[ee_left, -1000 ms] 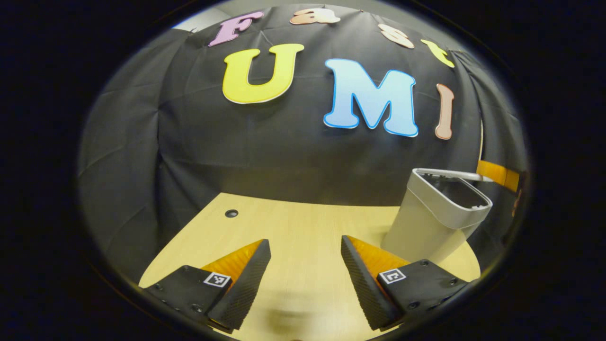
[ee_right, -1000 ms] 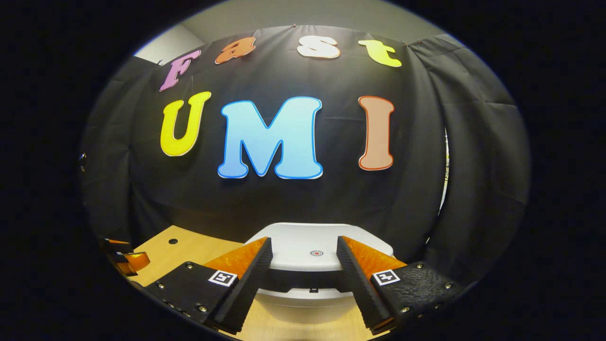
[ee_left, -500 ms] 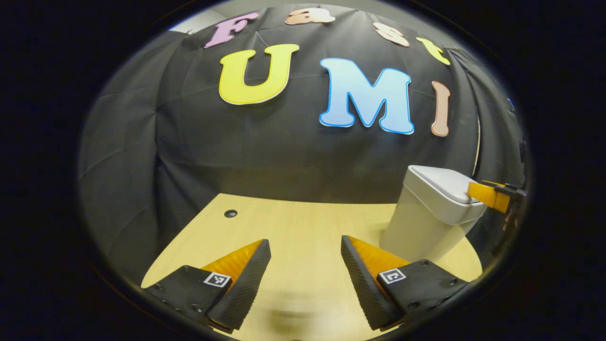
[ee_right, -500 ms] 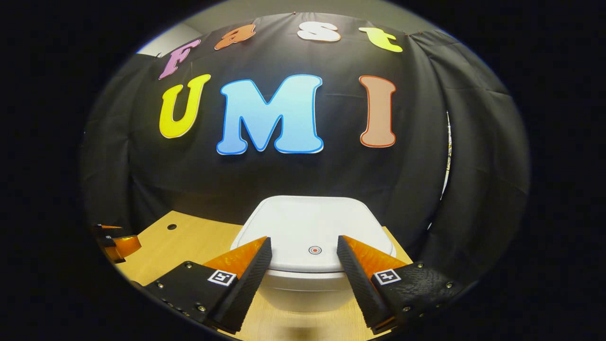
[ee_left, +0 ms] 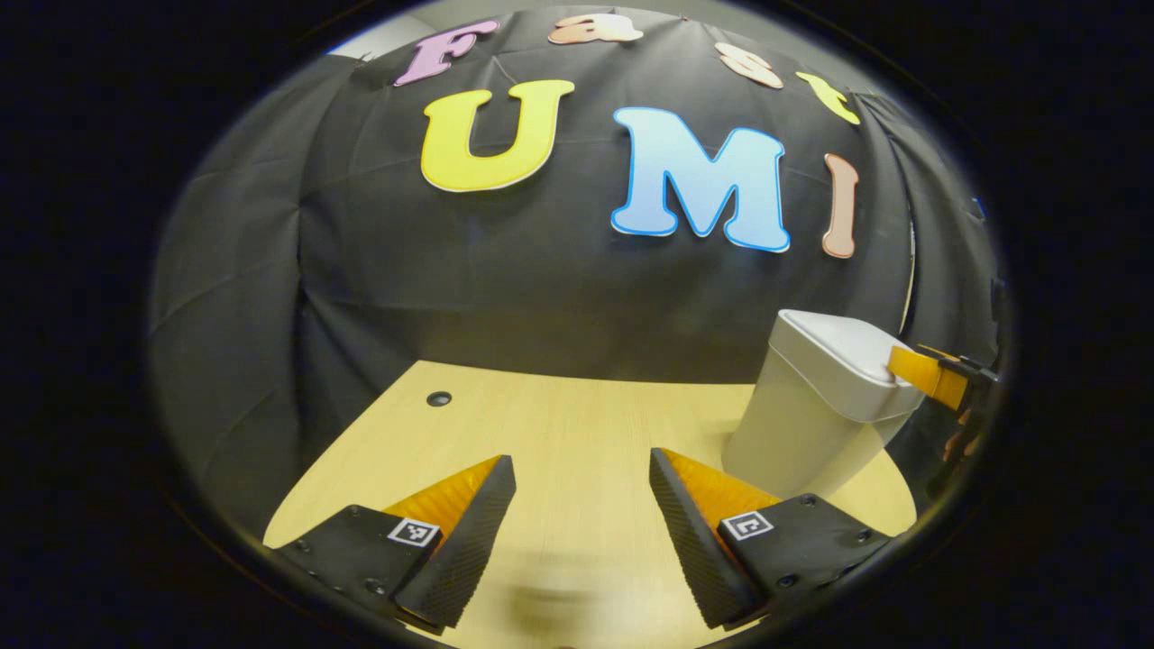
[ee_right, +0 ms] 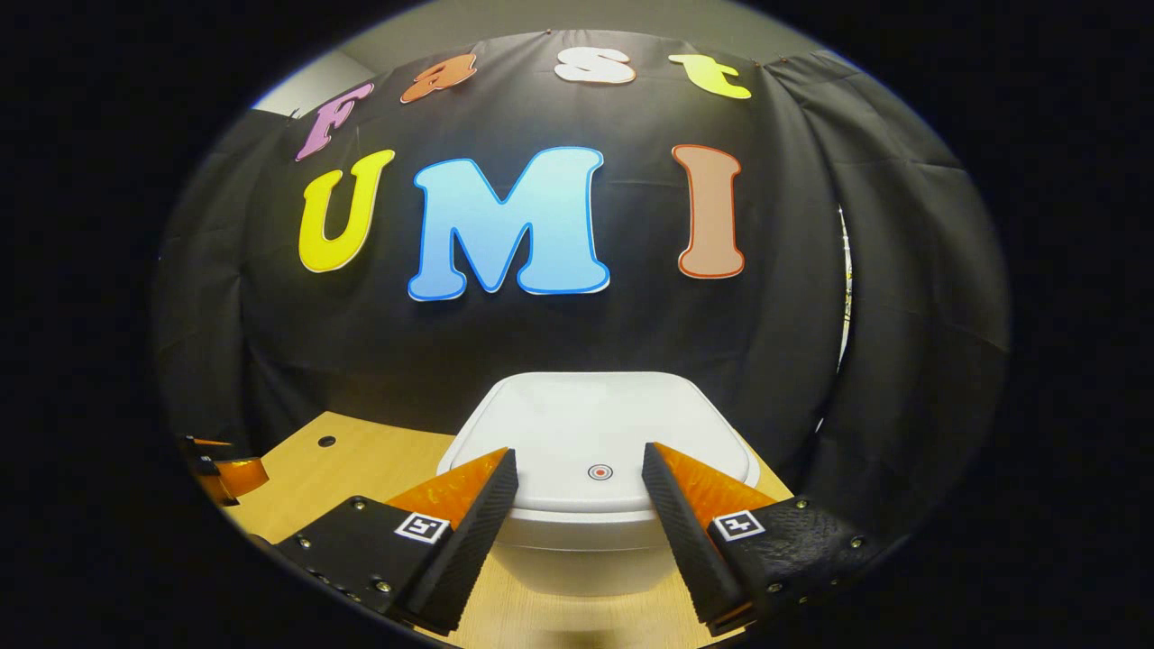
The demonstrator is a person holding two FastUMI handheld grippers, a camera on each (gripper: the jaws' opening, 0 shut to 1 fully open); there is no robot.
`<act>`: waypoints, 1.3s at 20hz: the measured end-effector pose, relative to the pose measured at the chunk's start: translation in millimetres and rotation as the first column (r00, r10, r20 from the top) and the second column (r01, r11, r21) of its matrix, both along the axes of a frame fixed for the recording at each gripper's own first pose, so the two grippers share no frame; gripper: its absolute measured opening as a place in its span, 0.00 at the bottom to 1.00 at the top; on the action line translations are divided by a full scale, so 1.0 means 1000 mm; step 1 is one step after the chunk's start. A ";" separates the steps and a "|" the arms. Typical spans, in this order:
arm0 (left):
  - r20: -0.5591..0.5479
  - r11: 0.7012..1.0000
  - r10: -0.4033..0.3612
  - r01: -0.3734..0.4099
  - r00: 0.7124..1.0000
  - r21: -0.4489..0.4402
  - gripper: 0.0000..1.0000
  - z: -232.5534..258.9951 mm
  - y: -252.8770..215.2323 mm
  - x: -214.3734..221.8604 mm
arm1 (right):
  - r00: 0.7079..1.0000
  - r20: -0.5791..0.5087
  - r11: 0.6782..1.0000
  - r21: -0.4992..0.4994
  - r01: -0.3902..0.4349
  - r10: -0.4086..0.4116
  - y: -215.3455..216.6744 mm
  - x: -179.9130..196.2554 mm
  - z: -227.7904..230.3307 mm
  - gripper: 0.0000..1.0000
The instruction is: Press the lid of the desktop garbage bin to open it, pick up the crumpled paper on the desktop and throw it into the bin, then pick up the pop can on the desktop and drop it into the bin, and finally close the garbage bin lid.
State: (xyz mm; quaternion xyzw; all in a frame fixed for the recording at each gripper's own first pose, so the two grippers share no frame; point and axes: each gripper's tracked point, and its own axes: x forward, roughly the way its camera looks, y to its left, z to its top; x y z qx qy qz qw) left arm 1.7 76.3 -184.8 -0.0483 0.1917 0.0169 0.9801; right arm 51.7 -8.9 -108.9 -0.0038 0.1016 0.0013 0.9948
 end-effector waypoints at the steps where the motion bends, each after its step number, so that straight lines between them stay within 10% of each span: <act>1: -0.002 1.000 -0.001 0.001 1.000 0.000 0.98 -0.001 0.000 -0.001 | 1.000 0.004 1.000 0.006 0.003 -0.003 0.000 -0.001 -0.001 0.91; 26: 0.282 0.991 -0.131 0.119 0.950 0.062 0.98 0.123 -0.037 -0.018 | 0.980 0.199 1.000 -0.008 0.013 -0.011 0.018 -0.089 0.098 0.92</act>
